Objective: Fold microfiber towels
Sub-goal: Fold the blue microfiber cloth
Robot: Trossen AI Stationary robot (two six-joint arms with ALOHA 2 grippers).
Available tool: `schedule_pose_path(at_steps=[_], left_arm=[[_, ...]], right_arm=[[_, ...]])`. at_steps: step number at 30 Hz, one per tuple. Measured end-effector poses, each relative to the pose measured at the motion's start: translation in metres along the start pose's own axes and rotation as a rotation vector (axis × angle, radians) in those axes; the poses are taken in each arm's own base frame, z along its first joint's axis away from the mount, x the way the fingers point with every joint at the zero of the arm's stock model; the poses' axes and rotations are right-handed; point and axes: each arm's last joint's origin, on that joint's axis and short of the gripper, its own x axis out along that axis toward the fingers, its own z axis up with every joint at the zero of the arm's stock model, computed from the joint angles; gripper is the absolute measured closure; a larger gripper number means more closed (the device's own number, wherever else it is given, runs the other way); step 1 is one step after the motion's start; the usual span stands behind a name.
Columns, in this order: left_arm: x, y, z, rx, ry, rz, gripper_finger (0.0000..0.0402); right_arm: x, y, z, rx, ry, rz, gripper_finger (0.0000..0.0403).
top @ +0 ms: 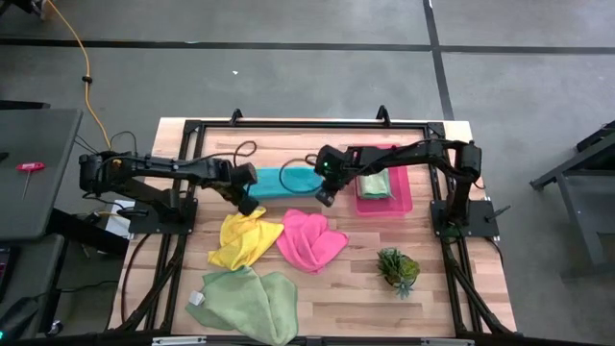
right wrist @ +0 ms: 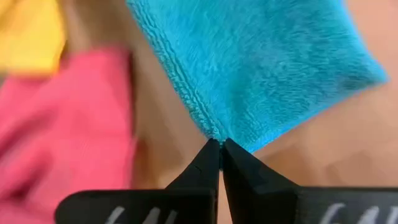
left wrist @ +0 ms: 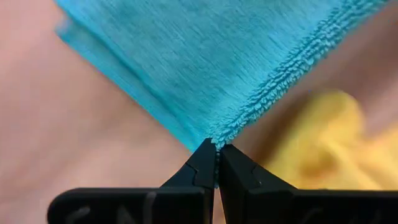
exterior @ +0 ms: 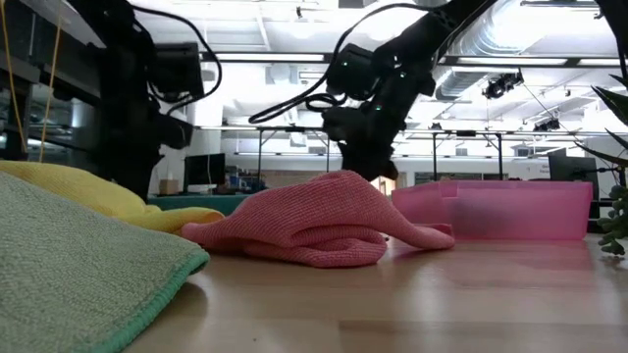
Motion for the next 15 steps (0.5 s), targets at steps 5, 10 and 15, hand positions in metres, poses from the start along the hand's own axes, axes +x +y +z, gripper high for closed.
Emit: schedule_pose_path(at_steps=[5, 10, 15], left_arm=[[-0.005, -0.026, -0.021, 0.04, 0.039, -0.085, 0.0401], [-0.01, -0.039, -0.035, 0.061, 0.049, -0.114, 0.0401], [-0.012, -0.032, -0.029, 0.009, -0.03, -0.058, 0.0401]], right_arm=[[0.0, 0.016, -0.012, -0.047, 0.109, 0.092, 0.0403], [0.001, 0.027, -0.016, -0.025, 0.129, 0.148, 0.0403], [-0.001, 0.016, -0.005, 0.075, 0.044, 0.102, 0.0403]])
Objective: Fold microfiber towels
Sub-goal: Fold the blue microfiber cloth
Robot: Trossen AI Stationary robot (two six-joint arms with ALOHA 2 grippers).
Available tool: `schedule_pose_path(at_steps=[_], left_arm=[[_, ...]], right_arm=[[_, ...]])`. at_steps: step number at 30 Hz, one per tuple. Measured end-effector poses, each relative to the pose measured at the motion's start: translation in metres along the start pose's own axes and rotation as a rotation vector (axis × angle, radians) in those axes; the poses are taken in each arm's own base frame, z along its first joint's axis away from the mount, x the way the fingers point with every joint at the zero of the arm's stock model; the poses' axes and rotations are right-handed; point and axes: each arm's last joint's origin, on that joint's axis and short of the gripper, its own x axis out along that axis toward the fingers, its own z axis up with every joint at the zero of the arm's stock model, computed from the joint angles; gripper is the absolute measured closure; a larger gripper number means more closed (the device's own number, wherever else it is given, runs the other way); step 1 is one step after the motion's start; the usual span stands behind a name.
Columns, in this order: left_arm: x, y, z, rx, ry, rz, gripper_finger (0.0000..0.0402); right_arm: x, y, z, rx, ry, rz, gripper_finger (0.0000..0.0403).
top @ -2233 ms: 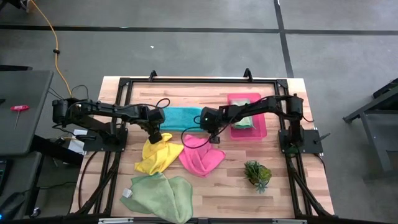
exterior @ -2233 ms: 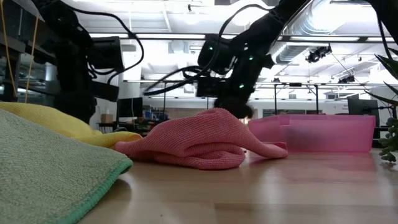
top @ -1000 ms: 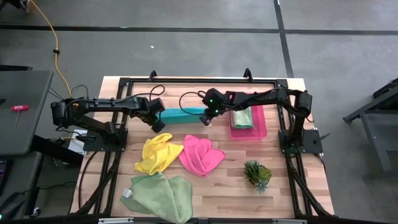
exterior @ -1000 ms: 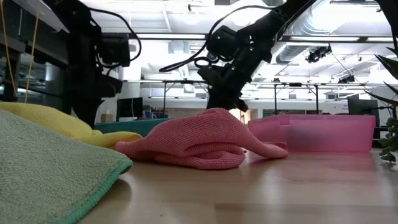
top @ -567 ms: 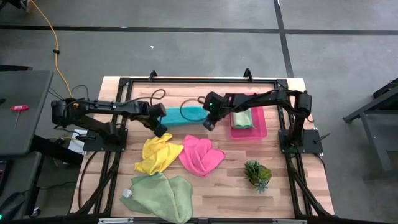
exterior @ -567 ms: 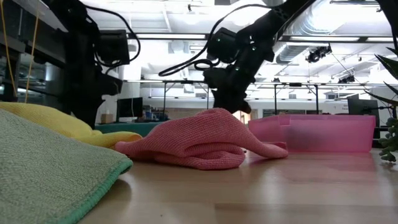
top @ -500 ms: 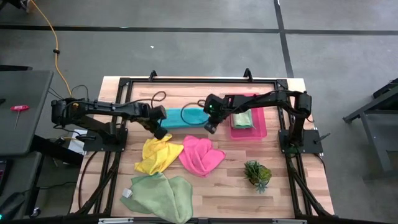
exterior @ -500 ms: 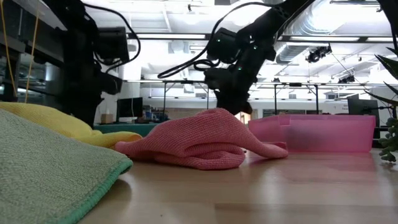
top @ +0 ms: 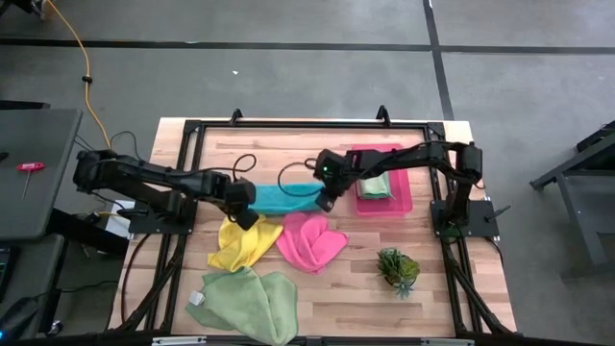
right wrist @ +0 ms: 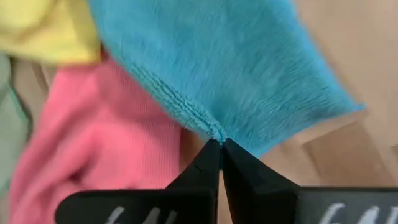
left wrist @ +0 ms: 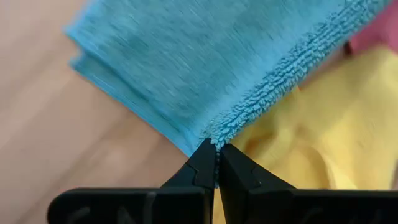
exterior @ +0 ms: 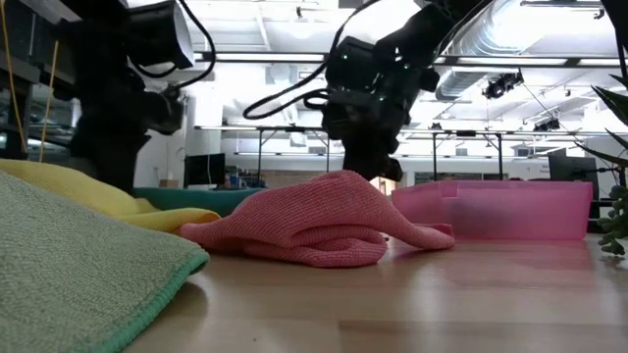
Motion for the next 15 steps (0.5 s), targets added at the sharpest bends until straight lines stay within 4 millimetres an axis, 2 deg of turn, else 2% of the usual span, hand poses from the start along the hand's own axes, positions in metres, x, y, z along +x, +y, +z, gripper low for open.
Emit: schedule_pose_path(at_steps=[5, 15], left_arm=[[-0.002, 0.009, 0.008, -0.053, -0.07, 0.055, 0.0401], [0.001, 0.023, 0.013, -0.138, -0.139, 0.168, 0.0401]], right_arm=[[-0.004, -0.011, 0.008, 0.078, -0.052, -0.006, 0.0403], [-0.007, -0.024, 0.014, 0.18, -0.134, -0.149, 0.0403]])
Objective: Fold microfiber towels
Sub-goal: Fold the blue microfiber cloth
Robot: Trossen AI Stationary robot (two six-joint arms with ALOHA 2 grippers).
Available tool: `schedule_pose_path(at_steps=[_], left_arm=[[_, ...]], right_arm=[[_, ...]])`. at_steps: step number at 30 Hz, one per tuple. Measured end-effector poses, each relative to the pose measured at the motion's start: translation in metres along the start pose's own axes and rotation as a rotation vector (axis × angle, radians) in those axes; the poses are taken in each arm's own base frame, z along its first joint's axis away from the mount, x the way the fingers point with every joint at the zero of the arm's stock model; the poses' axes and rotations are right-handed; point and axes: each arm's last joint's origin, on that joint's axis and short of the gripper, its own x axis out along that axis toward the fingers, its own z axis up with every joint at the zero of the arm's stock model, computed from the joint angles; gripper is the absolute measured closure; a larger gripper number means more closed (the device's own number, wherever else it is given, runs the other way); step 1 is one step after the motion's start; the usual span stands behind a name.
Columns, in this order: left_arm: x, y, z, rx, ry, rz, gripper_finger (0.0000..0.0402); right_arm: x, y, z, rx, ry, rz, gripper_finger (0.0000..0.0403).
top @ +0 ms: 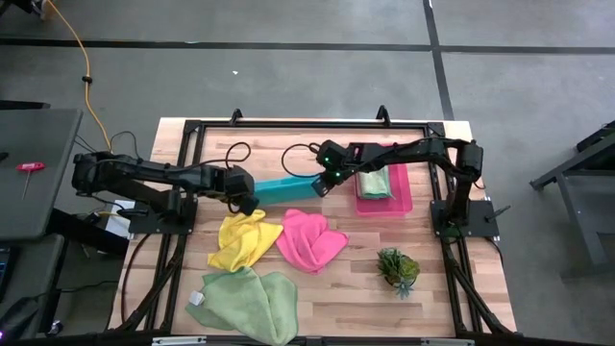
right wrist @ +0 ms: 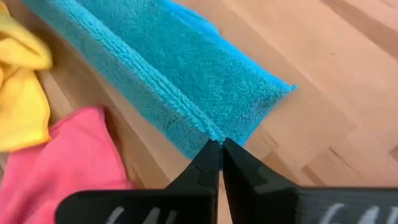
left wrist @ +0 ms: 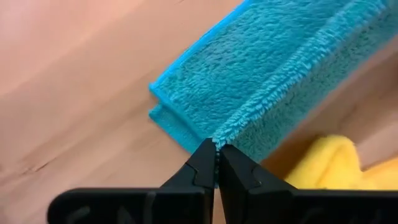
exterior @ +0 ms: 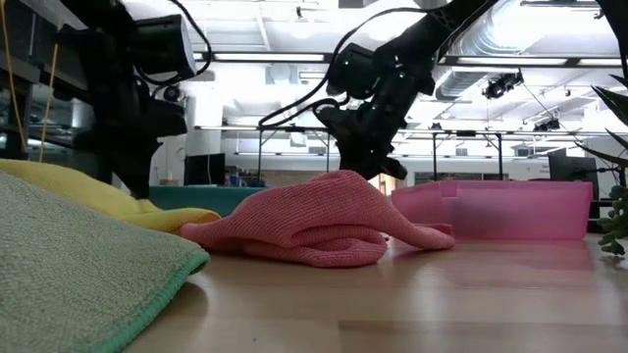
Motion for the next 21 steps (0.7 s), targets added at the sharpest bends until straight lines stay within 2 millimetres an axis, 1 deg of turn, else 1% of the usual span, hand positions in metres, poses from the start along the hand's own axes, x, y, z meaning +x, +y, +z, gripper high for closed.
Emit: schedule_pose_path(at_steps=[4, 6, 9, 12, 15, 18, 21], left_arm=[[0.005, 0.0, -0.006, -0.037, 0.008, -0.01, 0.0401], [0.005, -0.004, -0.01, -0.034, 0.029, -0.043, 0.0401], [0.001, -0.012, -0.018, -0.001, 0.065, -0.094, 0.0401], [-0.009, -0.021, -0.021, 0.019, 0.084, -0.155, 0.0401], [-0.025, -0.027, -0.019, 0.016, 0.075, -0.206, 0.0401], [-0.04, -0.029, -0.015, 0.002, 0.064, -0.258, 0.0401], [-0.049, -0.026, -0.013, 0.002, 0.047, -0.287, 0.0401]], right_arm=[[0.0, 0.002, -0.001, 0.001, 0.004, 0.006, 0.0403], [0.001, 0.006, -0.005, -0.017, 0.026, 0.021, 0.0403], [0.001, 0.012, -0.011, -0.04, 0.091, 0.087, 0.0403], [-0.005, 0.018, -0.015, -0.063, 0.135, 0.14, 0.0403], [-0.018, 0.022, -0.016, -0.064, 0.158, 0.206, 0.0403], [-0.032, 0.023, -0.014, -0.033, 0.174, 0.257, 0.0403], [-0.038, 0.019, -0.014, -0.013, 0.184, 0.236, 0.0403]])
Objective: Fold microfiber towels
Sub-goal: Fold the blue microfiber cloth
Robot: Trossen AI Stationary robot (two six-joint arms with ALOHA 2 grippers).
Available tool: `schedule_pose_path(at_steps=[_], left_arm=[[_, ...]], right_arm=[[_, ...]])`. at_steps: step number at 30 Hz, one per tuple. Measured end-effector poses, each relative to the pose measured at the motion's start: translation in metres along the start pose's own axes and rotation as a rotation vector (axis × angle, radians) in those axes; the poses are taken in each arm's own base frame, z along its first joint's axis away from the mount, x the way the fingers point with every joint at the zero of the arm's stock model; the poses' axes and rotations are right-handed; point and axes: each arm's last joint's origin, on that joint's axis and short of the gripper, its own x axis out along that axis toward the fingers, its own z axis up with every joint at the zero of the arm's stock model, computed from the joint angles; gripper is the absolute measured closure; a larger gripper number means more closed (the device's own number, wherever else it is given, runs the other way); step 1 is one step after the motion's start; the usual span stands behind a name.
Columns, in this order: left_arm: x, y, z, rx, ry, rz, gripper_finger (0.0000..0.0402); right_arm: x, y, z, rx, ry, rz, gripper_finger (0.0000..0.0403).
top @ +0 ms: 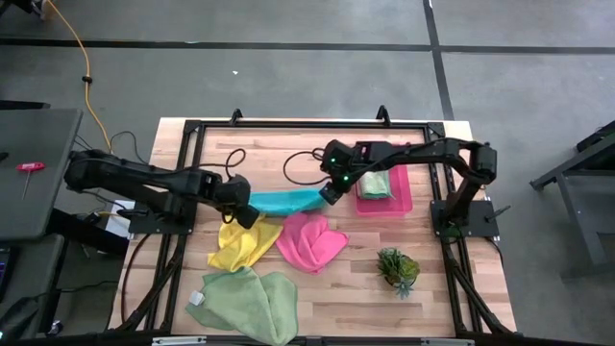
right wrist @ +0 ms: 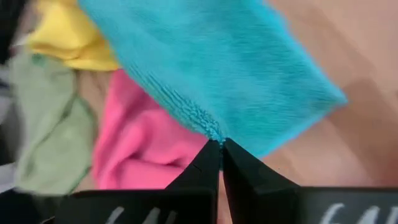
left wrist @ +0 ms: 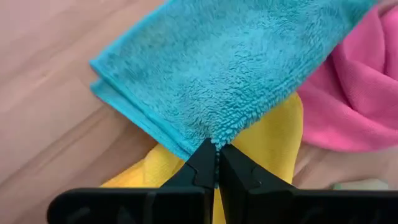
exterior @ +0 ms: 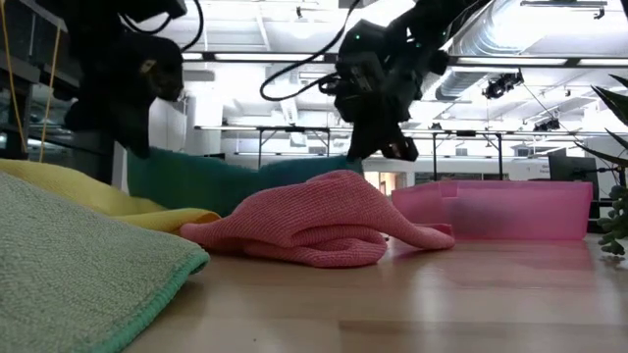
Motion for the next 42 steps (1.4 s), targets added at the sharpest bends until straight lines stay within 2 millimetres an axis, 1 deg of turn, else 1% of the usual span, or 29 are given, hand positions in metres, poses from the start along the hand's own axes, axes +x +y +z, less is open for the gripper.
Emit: schedule_pose_path(at_steps=[3, 6, 12, 17, 20, 23, 28, 31, 35, 42], left_arm=[[-0.001, 0.007, 0.004, -0.02, -0.038, 0.06, 0.0401], [0.001, 0.015, 0.008, -0.032, -0.063, 0.115, 0.0401], [0.015, 0.034, 0.007, -0.097, -0.056, 0.178, 0.0401], [0.028, 0.043, 0.003, -0.133, -0.078, 0.187, 0.0401], [0.033, 0.045, 0.004, -0.178, -0.137, 0.182, 0.0401], [0.034, 0.046, 0.006, -0.184, -0.162, 0.19, 0.0401], [0.035, 0.048, 0.007, -0.183, -0.226, 0.255, 0.0401], [0.036, 0.049, 0.007, -0.223, -0.249, 0.274, 0.0401], [0.037, 0.047, 0.004, -0.262, -0.263, 0.28, 0.0401], [0.044, 0.04, -0.006, -0.308, -0.27, 0.308, 0.0401]], right_arm=[[0.0, -0.007, 0.002, 0.022, -0.023, -0.063, 0.0403], [0.006, -0.015, 0.007, 0.058, -0.048, -0.104, 0.0403], [0.02, -0.022, 0.014, 0.108, -0.102, -0.146, 0.0403], [0.022, -0.024, 0.015, 0.129, -0.138, -0.192, 0.0403], [0.022, -0.026, 0.016, 0.149, -0.157, -0.222, 0.0403], [0.022, -0.026, 0.016, 0.159, -0.168, -0.231, 0.0403], [0.022, -0.025, 0.02, 0.2, -0.263, -0.287, 0.0403], [0.021, -0.024, 0.024, 0.206, -0.325, -0.288, 0.0403], [0.021, -0.024, 0.026, 0.219, -0.345, -0.29, 0.0403], [0.041, -0.033, 0.027, 0.239, -0.329, -0.3, 0.0403]])
